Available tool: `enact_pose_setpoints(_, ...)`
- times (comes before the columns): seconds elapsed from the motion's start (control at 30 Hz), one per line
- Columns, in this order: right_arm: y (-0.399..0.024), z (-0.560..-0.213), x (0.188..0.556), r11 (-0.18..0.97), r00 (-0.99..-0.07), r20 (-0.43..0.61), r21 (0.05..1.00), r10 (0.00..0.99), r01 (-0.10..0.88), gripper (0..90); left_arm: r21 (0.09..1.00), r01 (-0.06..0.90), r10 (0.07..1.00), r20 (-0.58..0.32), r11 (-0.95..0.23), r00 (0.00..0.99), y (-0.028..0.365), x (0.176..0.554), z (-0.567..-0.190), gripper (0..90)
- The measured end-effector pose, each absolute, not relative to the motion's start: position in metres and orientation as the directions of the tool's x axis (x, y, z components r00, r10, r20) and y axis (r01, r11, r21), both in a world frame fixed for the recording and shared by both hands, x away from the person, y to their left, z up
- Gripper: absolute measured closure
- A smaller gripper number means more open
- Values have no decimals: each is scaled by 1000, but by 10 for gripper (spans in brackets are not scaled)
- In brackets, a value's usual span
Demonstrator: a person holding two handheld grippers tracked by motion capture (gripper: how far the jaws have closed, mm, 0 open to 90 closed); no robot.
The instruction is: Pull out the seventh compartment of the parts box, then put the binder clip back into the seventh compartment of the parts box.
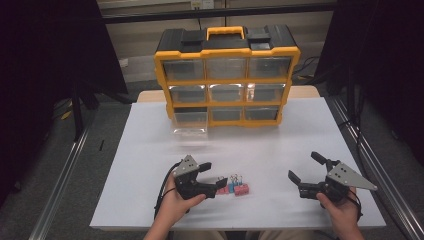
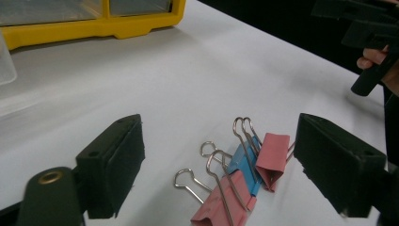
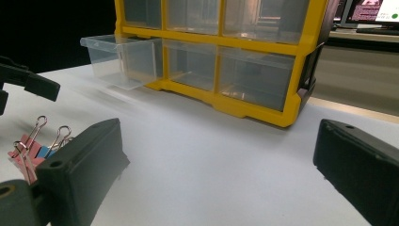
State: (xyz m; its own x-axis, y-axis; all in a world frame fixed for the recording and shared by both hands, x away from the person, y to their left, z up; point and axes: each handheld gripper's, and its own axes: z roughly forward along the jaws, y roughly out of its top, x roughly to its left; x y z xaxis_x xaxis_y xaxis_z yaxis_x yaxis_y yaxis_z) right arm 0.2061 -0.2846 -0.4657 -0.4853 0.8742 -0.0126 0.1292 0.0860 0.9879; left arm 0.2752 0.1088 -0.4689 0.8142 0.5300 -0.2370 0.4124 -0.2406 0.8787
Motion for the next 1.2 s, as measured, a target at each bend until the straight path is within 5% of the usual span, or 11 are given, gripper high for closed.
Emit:
enact_pose_setpoints(0.2,-285,-466,205,87,-485,-14,988,875,129,20,867,428,516,-253,-254,819,106,277,-472,292)
enact_pose_setpoints(0.73,-284,-465,207,86,-482,-15,988,876,126,20,847,470,530,-287,-250,798,106,280,-476,308)
enact_pose_setpoints(1.2,-285,-465,205,93,-487,-23,988,873,122,20,818,500,536,-296,-286,791,106,281,-472,577)
